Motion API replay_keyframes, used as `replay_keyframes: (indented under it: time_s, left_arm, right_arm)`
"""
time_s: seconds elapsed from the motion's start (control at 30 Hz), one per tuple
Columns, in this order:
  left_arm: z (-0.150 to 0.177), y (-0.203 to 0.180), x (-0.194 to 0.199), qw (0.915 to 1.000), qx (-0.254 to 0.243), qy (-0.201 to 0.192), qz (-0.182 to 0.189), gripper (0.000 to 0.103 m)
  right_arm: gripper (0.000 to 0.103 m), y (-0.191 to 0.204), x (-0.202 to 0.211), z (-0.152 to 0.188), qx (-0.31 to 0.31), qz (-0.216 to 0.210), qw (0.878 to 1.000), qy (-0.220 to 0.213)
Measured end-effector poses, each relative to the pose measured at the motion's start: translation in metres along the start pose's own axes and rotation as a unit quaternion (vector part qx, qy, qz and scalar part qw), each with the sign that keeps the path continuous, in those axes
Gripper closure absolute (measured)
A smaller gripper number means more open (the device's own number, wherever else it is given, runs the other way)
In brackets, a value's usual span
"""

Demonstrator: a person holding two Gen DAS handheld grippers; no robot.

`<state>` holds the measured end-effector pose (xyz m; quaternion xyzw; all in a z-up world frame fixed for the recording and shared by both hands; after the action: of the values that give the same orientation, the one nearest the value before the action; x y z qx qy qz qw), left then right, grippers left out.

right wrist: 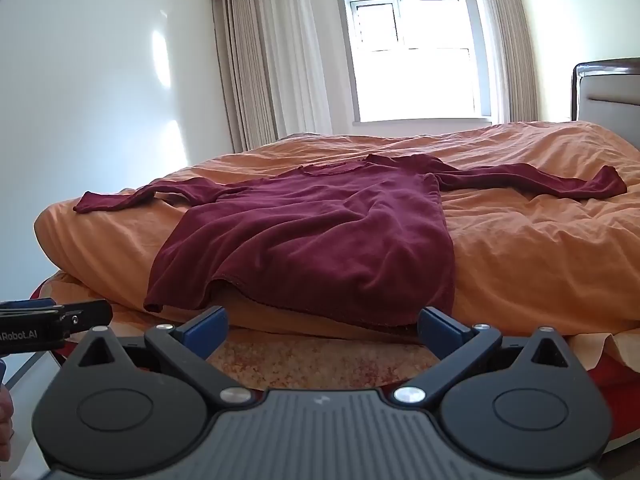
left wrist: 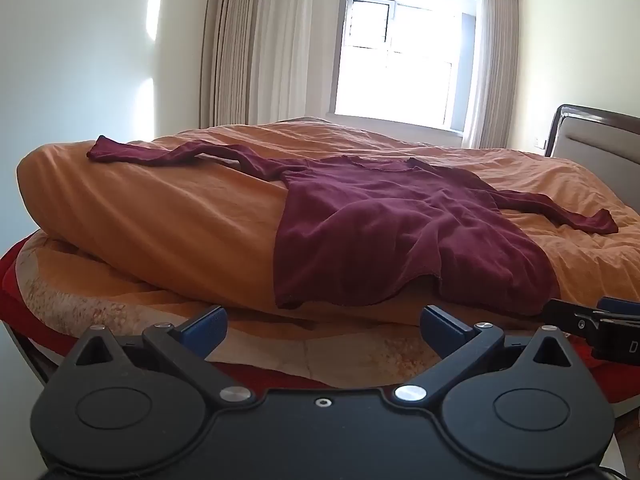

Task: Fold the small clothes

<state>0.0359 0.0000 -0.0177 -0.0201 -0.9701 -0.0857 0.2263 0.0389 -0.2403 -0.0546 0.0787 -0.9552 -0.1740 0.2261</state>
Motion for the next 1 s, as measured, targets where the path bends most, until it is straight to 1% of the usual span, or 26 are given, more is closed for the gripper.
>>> replay_keyframes:
  time_s: [1.0]
  left_arm:
    - [0.0001,-0.0003,0.0006,1.0,0.003,0.002,0.003,0.001]
  right_arm:
    - [0.0,-0.0005,-0.002,0.0001,0.001,0.001,1.0,0.005]
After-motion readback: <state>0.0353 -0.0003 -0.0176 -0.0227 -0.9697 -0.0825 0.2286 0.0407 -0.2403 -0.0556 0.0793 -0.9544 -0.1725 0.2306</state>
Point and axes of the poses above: each gripper's, at about its wrist camera, not at the fingertips, and x roughly against the way its jaws point, y to its left, z to its underside, the point moved 4 cm from there along -x, roughly the way its jaws point, and after that the axes turned 14 degrees about -x, right-handed, at the moved point
